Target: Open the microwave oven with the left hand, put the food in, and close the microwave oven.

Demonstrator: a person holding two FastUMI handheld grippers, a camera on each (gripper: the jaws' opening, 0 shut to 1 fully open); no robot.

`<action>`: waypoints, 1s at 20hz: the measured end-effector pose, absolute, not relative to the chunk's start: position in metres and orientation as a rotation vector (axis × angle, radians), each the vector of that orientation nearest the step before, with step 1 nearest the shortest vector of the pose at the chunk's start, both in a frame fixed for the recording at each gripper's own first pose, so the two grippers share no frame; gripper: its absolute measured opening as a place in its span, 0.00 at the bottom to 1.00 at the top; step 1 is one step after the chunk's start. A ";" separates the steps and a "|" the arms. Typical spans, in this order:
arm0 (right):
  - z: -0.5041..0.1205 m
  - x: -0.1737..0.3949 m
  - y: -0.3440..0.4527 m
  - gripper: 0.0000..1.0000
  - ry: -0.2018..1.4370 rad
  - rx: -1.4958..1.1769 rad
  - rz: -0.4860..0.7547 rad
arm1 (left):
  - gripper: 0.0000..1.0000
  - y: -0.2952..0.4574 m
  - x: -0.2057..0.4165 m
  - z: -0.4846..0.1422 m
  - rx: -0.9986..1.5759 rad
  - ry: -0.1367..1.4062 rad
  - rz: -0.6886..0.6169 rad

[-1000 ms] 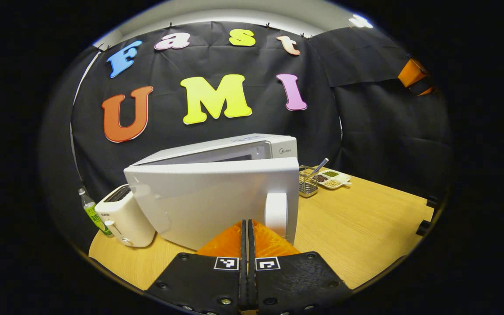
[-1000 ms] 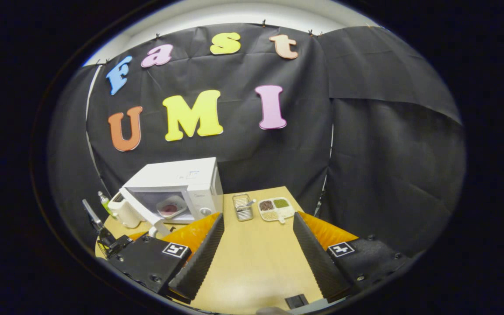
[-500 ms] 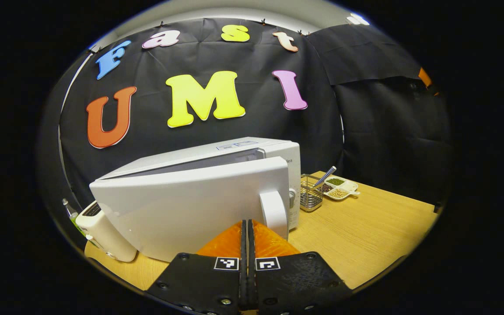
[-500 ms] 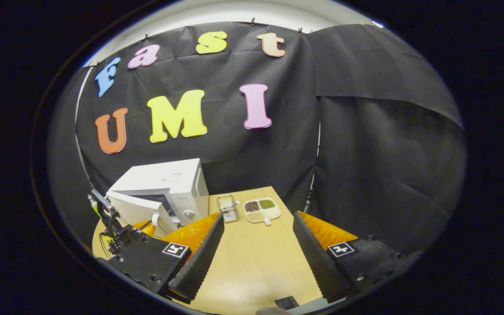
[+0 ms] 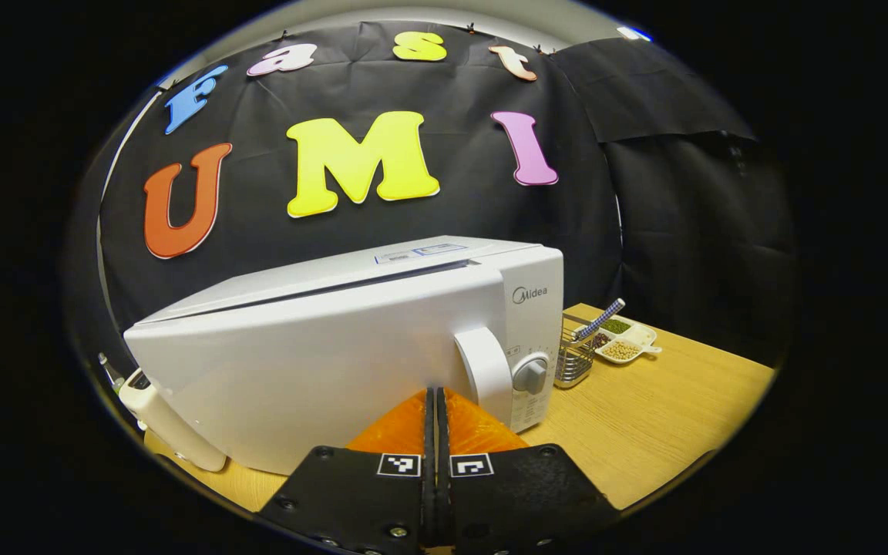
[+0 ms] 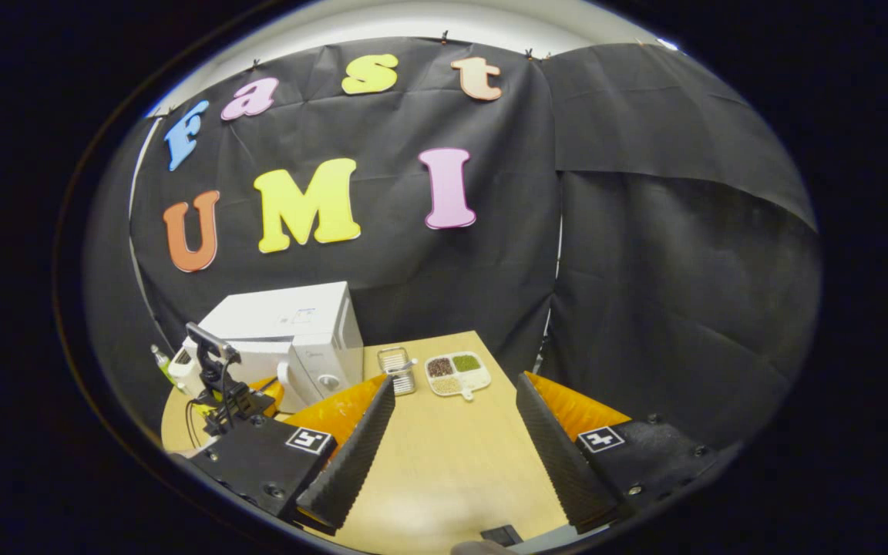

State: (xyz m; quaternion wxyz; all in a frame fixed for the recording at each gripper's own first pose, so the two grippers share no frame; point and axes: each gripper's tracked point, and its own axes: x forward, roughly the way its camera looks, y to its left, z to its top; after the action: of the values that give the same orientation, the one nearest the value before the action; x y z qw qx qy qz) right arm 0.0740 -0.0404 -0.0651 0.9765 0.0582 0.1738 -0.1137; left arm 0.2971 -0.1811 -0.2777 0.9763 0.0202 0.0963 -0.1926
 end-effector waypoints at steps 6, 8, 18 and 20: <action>-0.069 0.077 -0.047 0.92 0.365 0.131 -0.235 | 0.00 -0.182 0.300 -0.278 0.018 0.193 -0.368; -0.073 0.077 -0.045 1.00 0.375 0.147 -0.231 | 0.00 -0.182 0.301 -0.277 0.017 0.189 -0.362; -0.055 0.071 -0.029 1.00 0.340 0.103 -0.210 | 0.00 -0.181 0.306 -0.287 -0.010 0.259 -0.324; -0.056 0.066 -0.031 1.00 0.341 0.110 -0.215 | 0.00 -0.173 0.299 -0.293 -0.004 0.270 -0.306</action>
State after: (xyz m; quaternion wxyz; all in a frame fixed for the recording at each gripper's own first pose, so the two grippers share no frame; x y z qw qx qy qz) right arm 0.0661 -0.0307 -0.0564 0.9783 0.0548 0.1692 -0.1068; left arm 0.2988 -0.1726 -0.2931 0.9792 -0.0018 0.1341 -0.1519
